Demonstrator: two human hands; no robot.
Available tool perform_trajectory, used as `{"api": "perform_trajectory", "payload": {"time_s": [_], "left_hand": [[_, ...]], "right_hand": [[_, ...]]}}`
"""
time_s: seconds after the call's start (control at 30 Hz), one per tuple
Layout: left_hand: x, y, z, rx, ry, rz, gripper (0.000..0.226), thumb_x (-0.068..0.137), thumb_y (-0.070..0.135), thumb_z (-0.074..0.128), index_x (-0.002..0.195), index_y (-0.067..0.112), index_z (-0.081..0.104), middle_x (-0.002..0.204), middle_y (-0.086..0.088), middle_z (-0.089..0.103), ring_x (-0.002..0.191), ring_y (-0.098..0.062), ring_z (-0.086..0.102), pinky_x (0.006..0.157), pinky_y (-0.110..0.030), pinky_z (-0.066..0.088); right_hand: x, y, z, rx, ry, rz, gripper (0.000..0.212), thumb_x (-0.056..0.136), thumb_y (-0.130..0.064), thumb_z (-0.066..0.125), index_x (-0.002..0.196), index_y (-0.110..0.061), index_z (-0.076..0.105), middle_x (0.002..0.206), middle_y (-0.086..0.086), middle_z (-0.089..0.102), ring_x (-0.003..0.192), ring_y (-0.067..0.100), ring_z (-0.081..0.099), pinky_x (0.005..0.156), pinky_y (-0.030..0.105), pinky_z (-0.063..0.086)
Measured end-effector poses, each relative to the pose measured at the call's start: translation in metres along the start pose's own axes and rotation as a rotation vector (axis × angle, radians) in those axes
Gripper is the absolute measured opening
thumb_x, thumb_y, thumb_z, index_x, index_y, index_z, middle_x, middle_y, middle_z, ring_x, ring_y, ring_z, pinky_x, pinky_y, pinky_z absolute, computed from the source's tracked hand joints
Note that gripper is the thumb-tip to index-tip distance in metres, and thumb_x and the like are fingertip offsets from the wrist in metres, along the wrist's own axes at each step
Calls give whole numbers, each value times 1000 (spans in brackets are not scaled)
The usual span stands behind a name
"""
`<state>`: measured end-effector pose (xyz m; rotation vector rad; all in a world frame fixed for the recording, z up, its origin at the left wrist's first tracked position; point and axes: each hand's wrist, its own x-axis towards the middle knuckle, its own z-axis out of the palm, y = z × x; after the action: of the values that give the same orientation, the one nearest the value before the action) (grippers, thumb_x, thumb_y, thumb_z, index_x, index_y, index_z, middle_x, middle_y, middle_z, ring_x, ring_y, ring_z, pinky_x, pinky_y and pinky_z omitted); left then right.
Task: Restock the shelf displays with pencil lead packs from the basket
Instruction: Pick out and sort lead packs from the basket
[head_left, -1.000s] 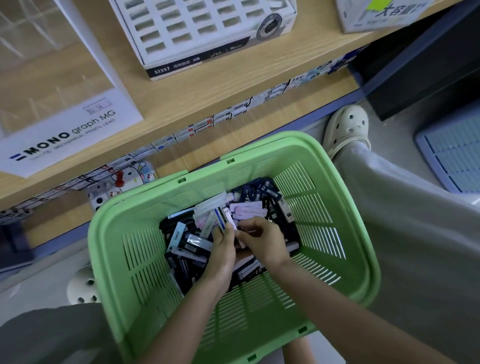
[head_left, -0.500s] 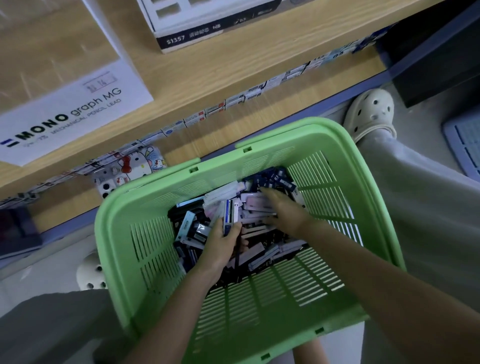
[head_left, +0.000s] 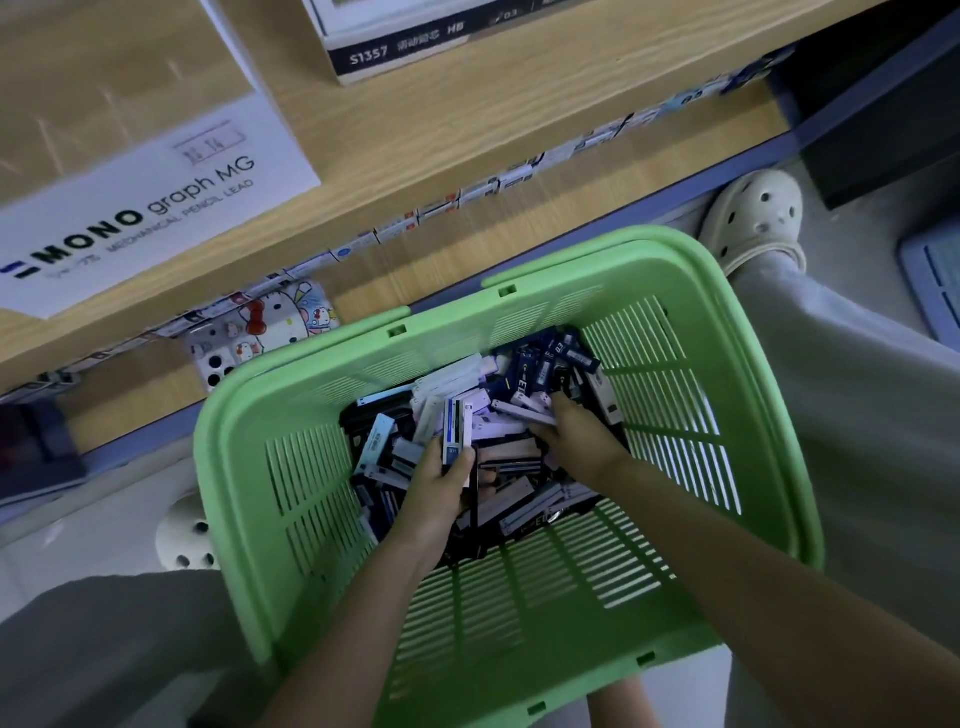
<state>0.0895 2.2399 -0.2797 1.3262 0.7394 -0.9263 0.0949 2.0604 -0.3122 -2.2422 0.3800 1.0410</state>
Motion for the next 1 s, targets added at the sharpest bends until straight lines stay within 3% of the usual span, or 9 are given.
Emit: {"api": "perform_trajectory", "payload": {"time_s": [0.2, 0.33, 0.37, 0.43, 0.53, 0.63, 0.73, 0.87, 1.0], "left_hand": [[-7, 5, 5, -92, 36, 9, 27, 100, 12, 43, 125, 7, 50, 93, -5, 61, 83, -17, 64, 69, -27, 58], [-16, 16, 14, -180, 46, 9, 25, 100, 14, 43, 122, 10, 53, 109, -11, 66, 97, -25, 64, 93, -46, 50], [-19, 19, 15, -201, 42, 19, 26, 101, 14, 42, 124, 10, 53, 113, -14, 65, 98, -26, 64, 92, -47, 51], [-25, 24, 17, -268, 37, 43, 25, 101, 9, 39, 122, 5, 52, 104, -15, 67, 84, -23, 67, 73, -38, 57], [-36, 31, 19, -368, 63, 15, 26, 100, 7, 39, 121, -5, 48, 98, -19, 66, 75, -25, 64, 51, -29, 54], [-42, 35, 21, -403, 102, -21, 38, 100, 20, 44, 128, -5, 44, 112, -22, 63, 81, -26, 65, 54, -33, 54], [-42, 37, 19, -367, 103, -19, 57, 93, 26, 57, 138, -2, 35, 123, -22, 59, 89, -29, 67, 54, -33, 55], [-39, 39, 17, -316, 99, 29, 61, 91, 13, 61, 142, -1, 30, 120, -18, 63, 97, -27, 66, 75, -40, 55], [-36, 41, 17, -322, 74, 36, 74, 90, 15, 61, 148, 5, 16, 140, -16, 48, 115, -30, 58, 100, -46, 44]], "right_hand": [[-32, -24, -17, 318, 50, -41, 12, 99, -22, 44, 97, -11, 40, 72, 2, 47, 55, 14, 40, 44, 21, 33], [-55, -44, -19, 312, 12, -94, 23, 98, -25, 45, 112, -6, 44, 70, 3, 48, 51, 13, 39, 41, 20, 31], [-61, -49, -17, 273, 7, -106, 23, 98, -25, 45, 113, -7, 43, 72, 4, 50, 51, 13, 40, 41, 21, 33], [-70, -56, -14, 171, 9, -132, 21, 98, -25, 45, 109, -8, 43, 80, 10, 55, 54, 18, 47, 45, 28, 40], [-82, -64, -11, -4, 36, -150, 18, 99, -26, 42, 108, -11, 41, 97, 16, 57, 74, 29, 59, 63, 41, 53], [-91, -73, -13, -118, 64, -193, 22, 99, -25, 39, 115, -9, 39, 110, 15, 54, 92, 30, 57, 76, 40, 50], [-96, -82, -13, -183, 79, -233, 24, 100, -23, 36, 119, -7, 38, 114, 15, 50, 97, 31, 55, 73, 36, 45], [-98, -85, -13, -142, 46, -259, 30, 100, -22, 39, 126, -6, 35, 116, 15, 48, 99, 28, 53, 82, 41, 47], [-102, -81, -17, 205, -81, -209, 46, 98, -29, 46, 137, -13, 27, 113, 8, 54, 92, 25, 57, 83, 40, 48]]}}
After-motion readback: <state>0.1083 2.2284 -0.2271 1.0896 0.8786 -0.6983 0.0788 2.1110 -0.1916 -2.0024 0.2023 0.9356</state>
